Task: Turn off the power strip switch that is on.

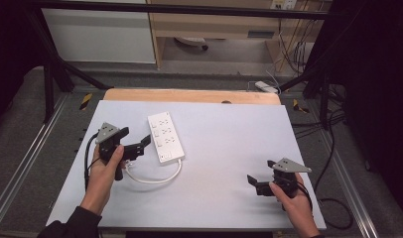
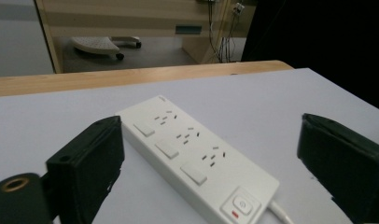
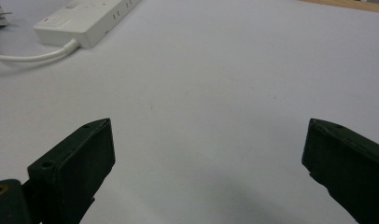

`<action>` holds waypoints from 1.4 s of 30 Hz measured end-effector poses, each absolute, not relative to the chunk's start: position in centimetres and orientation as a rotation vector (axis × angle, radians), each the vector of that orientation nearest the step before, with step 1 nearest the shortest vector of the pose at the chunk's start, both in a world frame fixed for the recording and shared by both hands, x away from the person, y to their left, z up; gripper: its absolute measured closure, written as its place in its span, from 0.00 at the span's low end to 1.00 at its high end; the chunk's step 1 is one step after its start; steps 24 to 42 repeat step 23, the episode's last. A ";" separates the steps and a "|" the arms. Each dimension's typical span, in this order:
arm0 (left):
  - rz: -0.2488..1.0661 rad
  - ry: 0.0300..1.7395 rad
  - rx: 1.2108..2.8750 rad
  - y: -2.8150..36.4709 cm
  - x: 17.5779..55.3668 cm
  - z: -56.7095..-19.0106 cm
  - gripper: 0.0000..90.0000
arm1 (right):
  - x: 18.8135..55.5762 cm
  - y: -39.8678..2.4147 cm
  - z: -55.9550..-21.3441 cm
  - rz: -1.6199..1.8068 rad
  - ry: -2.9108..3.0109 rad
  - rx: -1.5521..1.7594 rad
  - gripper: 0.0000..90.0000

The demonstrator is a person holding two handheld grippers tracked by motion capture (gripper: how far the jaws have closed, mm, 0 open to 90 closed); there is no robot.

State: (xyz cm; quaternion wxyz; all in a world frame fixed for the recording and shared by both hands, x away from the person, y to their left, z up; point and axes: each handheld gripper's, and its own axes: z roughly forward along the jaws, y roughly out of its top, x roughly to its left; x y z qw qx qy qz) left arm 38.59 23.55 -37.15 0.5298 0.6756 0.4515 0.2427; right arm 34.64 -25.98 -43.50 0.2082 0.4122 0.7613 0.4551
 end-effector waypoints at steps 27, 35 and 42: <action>0.557 1.027 1.780 23.6 31.4 -42.6 0.08 | 36.0 -27.4 -45.4 1.034 2.094 1.356 0.06; 0.557 1.027 1.780 23.6 31.4 -42.6 0.08 | 36.0 -27.4 -45.4 1.034 2.094 1.356 0.06; 0.557 1.027 1.780 23.6 31.4 -42.6 0.08 | 36.0 -27.4 -45.4 1.034 2.094 1.356 0.06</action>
